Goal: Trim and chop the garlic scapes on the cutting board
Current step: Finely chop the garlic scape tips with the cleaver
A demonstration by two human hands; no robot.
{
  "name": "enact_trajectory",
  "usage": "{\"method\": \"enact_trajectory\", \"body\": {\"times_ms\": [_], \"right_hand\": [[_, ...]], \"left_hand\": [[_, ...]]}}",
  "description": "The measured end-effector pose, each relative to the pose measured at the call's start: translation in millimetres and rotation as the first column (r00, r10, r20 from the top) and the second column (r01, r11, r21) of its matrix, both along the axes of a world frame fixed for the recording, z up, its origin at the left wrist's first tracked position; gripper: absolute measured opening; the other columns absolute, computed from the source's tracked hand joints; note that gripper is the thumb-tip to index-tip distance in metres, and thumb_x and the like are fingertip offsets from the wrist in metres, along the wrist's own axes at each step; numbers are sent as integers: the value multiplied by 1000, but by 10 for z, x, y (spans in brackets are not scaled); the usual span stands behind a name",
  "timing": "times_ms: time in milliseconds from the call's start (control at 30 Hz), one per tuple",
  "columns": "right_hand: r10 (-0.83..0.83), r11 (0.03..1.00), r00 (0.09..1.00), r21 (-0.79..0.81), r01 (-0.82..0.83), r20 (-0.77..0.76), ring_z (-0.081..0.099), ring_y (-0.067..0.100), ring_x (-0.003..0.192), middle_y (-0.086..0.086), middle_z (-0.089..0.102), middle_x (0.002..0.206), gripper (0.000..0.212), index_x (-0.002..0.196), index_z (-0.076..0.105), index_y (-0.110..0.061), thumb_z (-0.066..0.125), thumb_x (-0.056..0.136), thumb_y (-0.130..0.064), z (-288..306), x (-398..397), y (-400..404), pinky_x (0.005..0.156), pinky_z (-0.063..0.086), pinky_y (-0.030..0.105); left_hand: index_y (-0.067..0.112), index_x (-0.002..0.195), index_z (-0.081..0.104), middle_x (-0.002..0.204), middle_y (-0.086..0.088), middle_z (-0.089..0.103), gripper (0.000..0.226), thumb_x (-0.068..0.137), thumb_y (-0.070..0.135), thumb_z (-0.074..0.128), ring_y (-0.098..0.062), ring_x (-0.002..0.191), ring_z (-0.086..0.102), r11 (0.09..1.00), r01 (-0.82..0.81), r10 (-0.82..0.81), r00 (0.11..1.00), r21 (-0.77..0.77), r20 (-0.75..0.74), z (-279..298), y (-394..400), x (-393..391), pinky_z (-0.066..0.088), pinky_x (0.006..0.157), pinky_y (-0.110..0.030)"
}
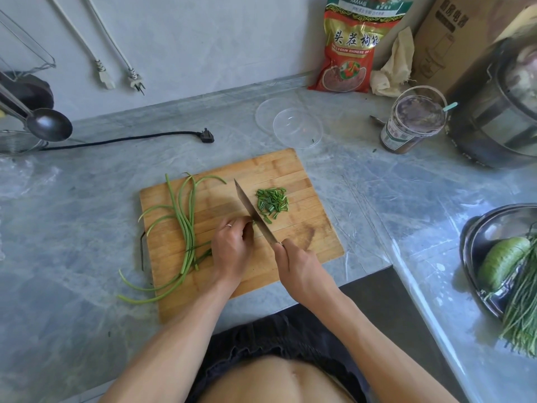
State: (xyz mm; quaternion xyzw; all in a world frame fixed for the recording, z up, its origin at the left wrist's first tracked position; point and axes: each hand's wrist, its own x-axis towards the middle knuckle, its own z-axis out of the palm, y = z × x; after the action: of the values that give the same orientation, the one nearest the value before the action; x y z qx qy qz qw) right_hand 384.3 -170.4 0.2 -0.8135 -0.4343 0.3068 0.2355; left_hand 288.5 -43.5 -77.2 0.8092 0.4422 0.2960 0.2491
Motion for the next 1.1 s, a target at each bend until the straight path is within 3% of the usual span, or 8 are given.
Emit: {"method": "enact_trajectory", "body": {"times_ms": [67,267,467,667,1000,1100], "right_hand": [[-19,1000,999,-8,19,-28,36,21,48,3,42,57,39,73,35,-21,26,102,-46,8,-18,4,47,31,34],[7,999,1000,-32,-7,11,44,30,50,10,49,61,37,84,39,-16,26,103,-45,23,-65,11,48,34,35],[33,999,997,-40,-30,71,43,27,47,7,46,58,35,84,37,-17,26,104,-43,12,-109,54,44,33,35],[14,999,999,-36,-12,52,44,23,48,5,48,60,33,86,37,-18,26,104,-43,17,-131,176,43,26,32],[-109,994,992,-13,109,-58,39,18,48,2,45,59,39,71,35,-21,28,104,-41,-27,-20,142,46,28,30],[-96,995,995,-7,96,-22,40,18,48,4,46,60,36,77,36,-19,27,104,-41,-38,-77,184,44,24,27]], "left_hand": [[10,92,74,82,-2,73,16,86,0,63,-24,86,63,1000,-13,13,1000,-19,15,-12,-3,2,51,66,-34],[11,92,74,86,-1,72,18,87,-1,62,-21,84,63,992,-49,61,993,-113,105,-22,-12,32,48,71,-31],[10,89,73,84,-2,72,17,85,-2,62,-21,79,64,991,-53,69,990,-126,126,-18,3,42,47,66,-32],[11,90,70,85,-2,72,11,86,4,62,-24,77,64,983,-77,95,990,-168,103,-59,17,57,47,63,-36],[11,93,72,85,-2,68,17,89,1,60,-24,85,58,997,61,-63,998,-50,-24,-44,40,1,47,70,-37],[10,100,73,90,-4,68,20,91,5,57,-26,89,58,996,84,-86,994,-30,-70,-37,31,-18,49,71,-38]]}}
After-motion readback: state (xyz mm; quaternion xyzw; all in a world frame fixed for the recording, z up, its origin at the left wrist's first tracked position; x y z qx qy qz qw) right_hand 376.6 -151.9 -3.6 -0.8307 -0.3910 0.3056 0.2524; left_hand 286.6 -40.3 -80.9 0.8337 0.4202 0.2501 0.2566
